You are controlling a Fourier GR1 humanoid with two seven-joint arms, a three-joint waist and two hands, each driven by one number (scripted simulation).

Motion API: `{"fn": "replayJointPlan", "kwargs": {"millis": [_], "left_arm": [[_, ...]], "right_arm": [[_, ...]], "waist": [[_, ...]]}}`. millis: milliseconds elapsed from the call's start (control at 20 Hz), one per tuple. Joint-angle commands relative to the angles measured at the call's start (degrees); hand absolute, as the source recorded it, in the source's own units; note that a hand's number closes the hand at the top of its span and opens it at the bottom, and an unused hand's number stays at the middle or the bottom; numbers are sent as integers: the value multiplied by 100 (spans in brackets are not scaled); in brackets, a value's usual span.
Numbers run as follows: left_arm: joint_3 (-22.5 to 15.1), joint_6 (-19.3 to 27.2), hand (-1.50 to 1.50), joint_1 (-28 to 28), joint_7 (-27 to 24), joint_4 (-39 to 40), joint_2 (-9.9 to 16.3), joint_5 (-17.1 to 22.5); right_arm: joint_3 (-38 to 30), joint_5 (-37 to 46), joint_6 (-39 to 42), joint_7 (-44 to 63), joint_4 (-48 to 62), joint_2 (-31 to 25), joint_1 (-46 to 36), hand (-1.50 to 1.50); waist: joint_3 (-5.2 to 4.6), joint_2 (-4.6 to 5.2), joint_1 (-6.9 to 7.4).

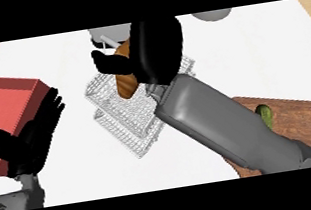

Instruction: Pick the croissant from the cutting board and place it in the tiered basket

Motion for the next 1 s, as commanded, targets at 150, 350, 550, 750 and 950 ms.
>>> {"fn": "replayJointPlan", "kwargs": {"millis": [150,350,550,750,950], "left_arm": [[-14,12,0,-133,-13,150,-80,-34],[102,-75,0,-207,92,103,38,74],[10,22,0,103,35,-65,-86,-13],[225,-16,0,26,34,-1,90,44],[336,-54,0,152,132,-60,131,151]], "right_arm": [[-162,-290,-1228,789,432,43,-239,-150],[-533,-398,-1868,742,56,43,-92,-150],[-971,-478,-2443,355,-329,44,174,-150],[-1097,-304,-3132,449,-946,44,477,-150],[-1556,164,-2851,293,-1744,45,1109,-150]], "waist": [[-13,108,-9],[-8,92,-46],[-3,63,-116],[-4,32,-192],[-3,7,-353]]}}
